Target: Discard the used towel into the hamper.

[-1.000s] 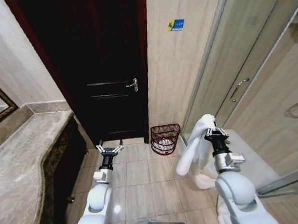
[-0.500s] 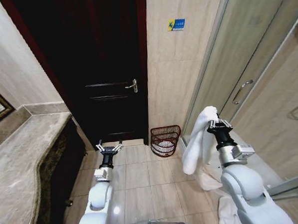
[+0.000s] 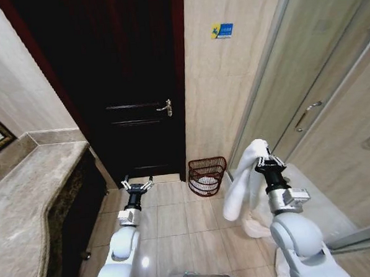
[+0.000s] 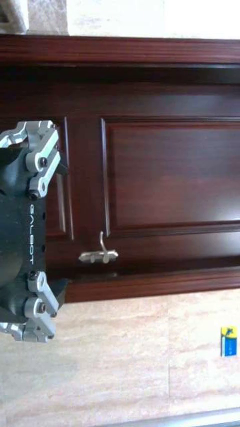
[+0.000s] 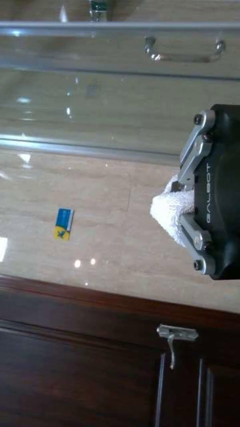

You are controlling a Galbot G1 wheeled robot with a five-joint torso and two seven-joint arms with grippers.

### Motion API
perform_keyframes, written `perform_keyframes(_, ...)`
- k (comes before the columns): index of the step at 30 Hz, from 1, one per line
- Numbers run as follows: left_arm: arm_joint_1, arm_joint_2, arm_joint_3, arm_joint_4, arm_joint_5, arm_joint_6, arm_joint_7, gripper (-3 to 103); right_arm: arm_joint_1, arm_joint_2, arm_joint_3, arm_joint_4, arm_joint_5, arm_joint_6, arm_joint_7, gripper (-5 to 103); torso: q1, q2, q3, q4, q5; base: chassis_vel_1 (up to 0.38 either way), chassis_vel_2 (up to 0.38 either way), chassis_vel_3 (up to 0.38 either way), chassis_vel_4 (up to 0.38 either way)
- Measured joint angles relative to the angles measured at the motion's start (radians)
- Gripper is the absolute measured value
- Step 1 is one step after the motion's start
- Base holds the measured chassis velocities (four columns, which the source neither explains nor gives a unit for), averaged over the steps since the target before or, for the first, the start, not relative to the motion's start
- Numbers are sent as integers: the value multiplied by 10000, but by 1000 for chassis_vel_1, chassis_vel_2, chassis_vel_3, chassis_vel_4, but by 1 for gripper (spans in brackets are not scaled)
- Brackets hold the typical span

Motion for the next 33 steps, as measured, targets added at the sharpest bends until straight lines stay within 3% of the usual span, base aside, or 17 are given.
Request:
perform_keyframes(14,-24,-102,131,9,32,-60,27,100,101,-352,349,-527,632,378,105,3,1,0,2,-3,4,43,78,-41,-73)
perform_keyframes(26,-91,-19,65,104,45,140,191,100,563,-255,-93,-110,929,146,80,3,1,0,1,1,-1,-6,-19,10,11)
perform_keyframes(33,-145,-119,122,277,285,-159,117,100,970,-632,-1,16,1638,-182,96,3,0,0,1,0,4,0,0,0,0)
